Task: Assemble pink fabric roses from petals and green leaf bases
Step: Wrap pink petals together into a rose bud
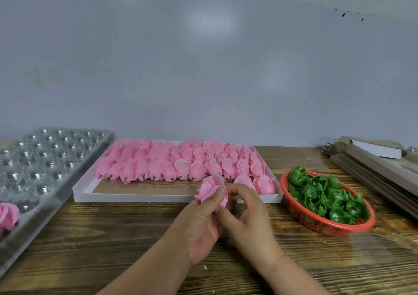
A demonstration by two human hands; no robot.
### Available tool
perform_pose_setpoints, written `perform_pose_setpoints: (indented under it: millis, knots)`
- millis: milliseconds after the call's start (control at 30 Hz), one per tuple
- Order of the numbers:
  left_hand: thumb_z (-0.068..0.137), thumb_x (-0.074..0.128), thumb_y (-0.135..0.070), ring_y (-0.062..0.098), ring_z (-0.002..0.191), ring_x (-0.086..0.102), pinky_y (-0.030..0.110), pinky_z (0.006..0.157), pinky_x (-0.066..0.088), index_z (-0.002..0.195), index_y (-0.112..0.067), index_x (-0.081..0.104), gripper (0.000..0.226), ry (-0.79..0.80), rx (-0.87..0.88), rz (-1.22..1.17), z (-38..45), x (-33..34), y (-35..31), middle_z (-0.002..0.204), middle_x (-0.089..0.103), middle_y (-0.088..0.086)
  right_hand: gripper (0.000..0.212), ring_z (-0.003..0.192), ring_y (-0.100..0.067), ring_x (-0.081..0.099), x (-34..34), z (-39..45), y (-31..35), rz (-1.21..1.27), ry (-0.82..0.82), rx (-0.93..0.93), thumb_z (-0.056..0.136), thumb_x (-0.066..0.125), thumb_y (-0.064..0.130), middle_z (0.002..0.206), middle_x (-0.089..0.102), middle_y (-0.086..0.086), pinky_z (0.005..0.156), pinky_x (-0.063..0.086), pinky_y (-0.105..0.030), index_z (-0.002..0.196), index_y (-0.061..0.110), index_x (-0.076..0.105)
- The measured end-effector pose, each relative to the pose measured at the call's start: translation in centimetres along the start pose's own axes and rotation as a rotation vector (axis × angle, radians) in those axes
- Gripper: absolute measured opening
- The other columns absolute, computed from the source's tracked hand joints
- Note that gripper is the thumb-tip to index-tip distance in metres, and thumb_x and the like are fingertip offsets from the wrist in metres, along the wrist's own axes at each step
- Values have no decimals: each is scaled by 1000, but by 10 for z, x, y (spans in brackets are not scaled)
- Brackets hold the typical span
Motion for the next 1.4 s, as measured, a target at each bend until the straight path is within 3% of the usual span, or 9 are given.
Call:
perform_pose_setpoints:
  millis: [167,300,433,500,733,867,1000,1233,1400]
  knots:
    - [53,93,-31,34,118,57,46,99,45,130,1,53,93,90,-14,75,0,-3,-2,129,56,27,19,75,-21,62,5,0,-1,300,135,92,72,66,15,86,70,-5,73,53,-43,90,18,70]
    - [66,81,-27,30,100,66,36,81,57,120,5,57,67,57,-2,44,2,-6,-2,109,66,24,20,73,-17,65,9,-1,-10,497,108,195,68,69,14,76,71,-9,65,51,-29,87,16,66]
    - [80,70,-25,25,85,68,34,79,58,88,-5,68,22,5,28,18,4,-7,-1,90,69,17,30,82,-23,65,13,-4,-6,319,77,102,66,72,15,87,70,-7,75,52,-38,92,26,64]
    - [79,63,-25,23,83,70,32,73,59,79,-9,74,20,-9,24,0,5,-7,2,88,70,14,31,82,-18,66,12,-5,-5,280,53,78,67,70,15,88,70,-1,75,53,-32,93,30,65]
    - [58,88,-35,28,106,65,37,84,55,109,-3,71,63,9,-24,135,1,-11,-5,114,67,19,25,79,-27,62,17,-3,-13,676,235,327,67,72,11,82,68,-20,74,50,-33,89,-1,68]
    - [73,71,-30,24,96,70,34,80,56,85,-9,79,26,-59,2,131,2,-10,-4,101,73,14,17,74,-17,59,17,-6,-9,507,192,235,71,72,4,76,68,-11,71,46,-31,87,0,66]
    - [71,70,-27,26,94,71,32,70,59,83,-3,78,28,-122,-32,76,4,-14,0,99,72,17,4,65,-11,49,13,-6,-9,288,104,159,75,71,4,65,56,-1,64,41,-31,77,6,67]
    - [74,64,-34,22,95,70,38,86,55,77,-15,80,25,-42,-10,134,3,-8,-3,101,74,10,32,72,-21,43,17,-7,-8,461,222,308,70,68,20,72,49,-14,68,34,-34,83,-8,60]
    - [72,68,-35,25,98,70,34,72,59,74,-11,79,27,-63,-34,68,1,-4,0,102,73,13,13,59,-16,33,12,-6,-2,317,176,184,71,67,20,60,40,-4,57,27,-30,63,15,57]
Point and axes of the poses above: each hand's wrist, its own z-axis towards the middle knuckle, its own x-axis out of the palm, y = z × x, the point moved 5 cm from there along z, towards the middle knuckle
